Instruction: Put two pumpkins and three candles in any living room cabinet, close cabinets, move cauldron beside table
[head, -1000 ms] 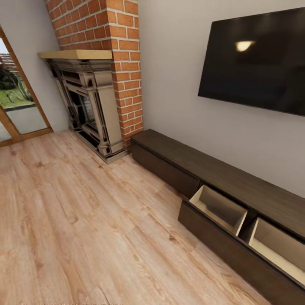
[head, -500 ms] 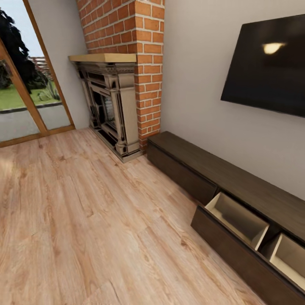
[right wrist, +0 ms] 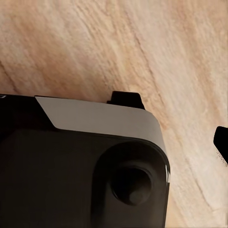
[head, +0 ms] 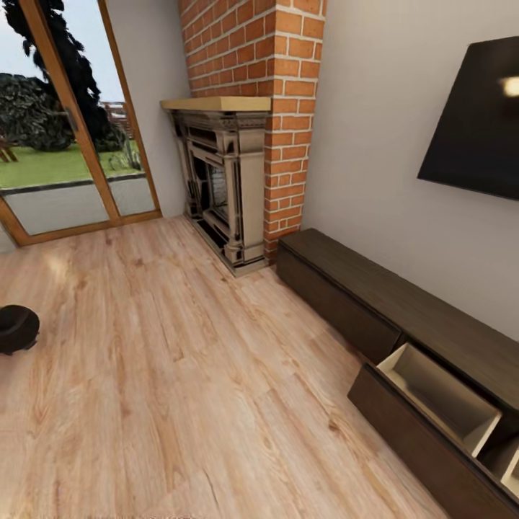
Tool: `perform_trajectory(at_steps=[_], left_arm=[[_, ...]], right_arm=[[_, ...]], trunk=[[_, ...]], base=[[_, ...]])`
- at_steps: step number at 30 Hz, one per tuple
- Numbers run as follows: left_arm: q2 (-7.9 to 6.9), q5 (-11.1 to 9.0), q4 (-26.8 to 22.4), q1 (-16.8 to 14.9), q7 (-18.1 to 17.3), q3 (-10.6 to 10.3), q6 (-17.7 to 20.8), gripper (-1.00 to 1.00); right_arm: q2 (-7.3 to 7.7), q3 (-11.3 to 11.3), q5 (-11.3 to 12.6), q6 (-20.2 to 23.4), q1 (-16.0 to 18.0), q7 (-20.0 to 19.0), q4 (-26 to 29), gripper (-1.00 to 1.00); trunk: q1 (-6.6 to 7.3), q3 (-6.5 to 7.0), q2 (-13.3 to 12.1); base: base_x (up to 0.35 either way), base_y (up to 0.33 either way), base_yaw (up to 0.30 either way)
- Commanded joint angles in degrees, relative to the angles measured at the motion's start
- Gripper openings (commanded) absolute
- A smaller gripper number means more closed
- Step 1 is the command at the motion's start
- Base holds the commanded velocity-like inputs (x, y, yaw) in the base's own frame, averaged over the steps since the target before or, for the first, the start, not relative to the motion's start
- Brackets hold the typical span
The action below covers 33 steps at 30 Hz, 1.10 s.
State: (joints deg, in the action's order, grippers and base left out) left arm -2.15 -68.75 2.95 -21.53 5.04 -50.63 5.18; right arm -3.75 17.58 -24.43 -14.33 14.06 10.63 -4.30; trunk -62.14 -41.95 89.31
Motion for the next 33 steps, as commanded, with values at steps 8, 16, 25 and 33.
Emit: perform_trajectory(at_steps=[8,16,25,33], left_arm=[[0.12,0.0,0.0,0.0,0.1,0.0,0.0,1.0],[0.24,0.0,0.0,0.0,0.1,0.0,0.1,1.0],[0.57,-0.1,-0.1,0.0,0.0,0.1,0.1,1.0],[0.65,-0.1,-0.1,0.0,0.0,0.1,0.3,1.0]], right_arm=[[-0.01,0.0,0.0,0.0,0.0,0.0,-0.1,1.0],[-0.03,0.0,0.0,0.0,0.0,0.0,-0.1,1.0],[-0.02,0.0,0.1,0.0,0.0,0.0,-0.2,1.0],[0.02,0.0,0.1,0.1,0.0,0.0,-0.2,1.0]], trunk=[[0.0,0.42,0.0],[0.0,0.85,0.0],[0.0,1.32,0.0],[0.0,1.75,0.0]], base=[[0.0,0.0,0.265],[0.0,0.0,0.265],[0.0,0.0,0.265],[0.0,0.0,0.265]])
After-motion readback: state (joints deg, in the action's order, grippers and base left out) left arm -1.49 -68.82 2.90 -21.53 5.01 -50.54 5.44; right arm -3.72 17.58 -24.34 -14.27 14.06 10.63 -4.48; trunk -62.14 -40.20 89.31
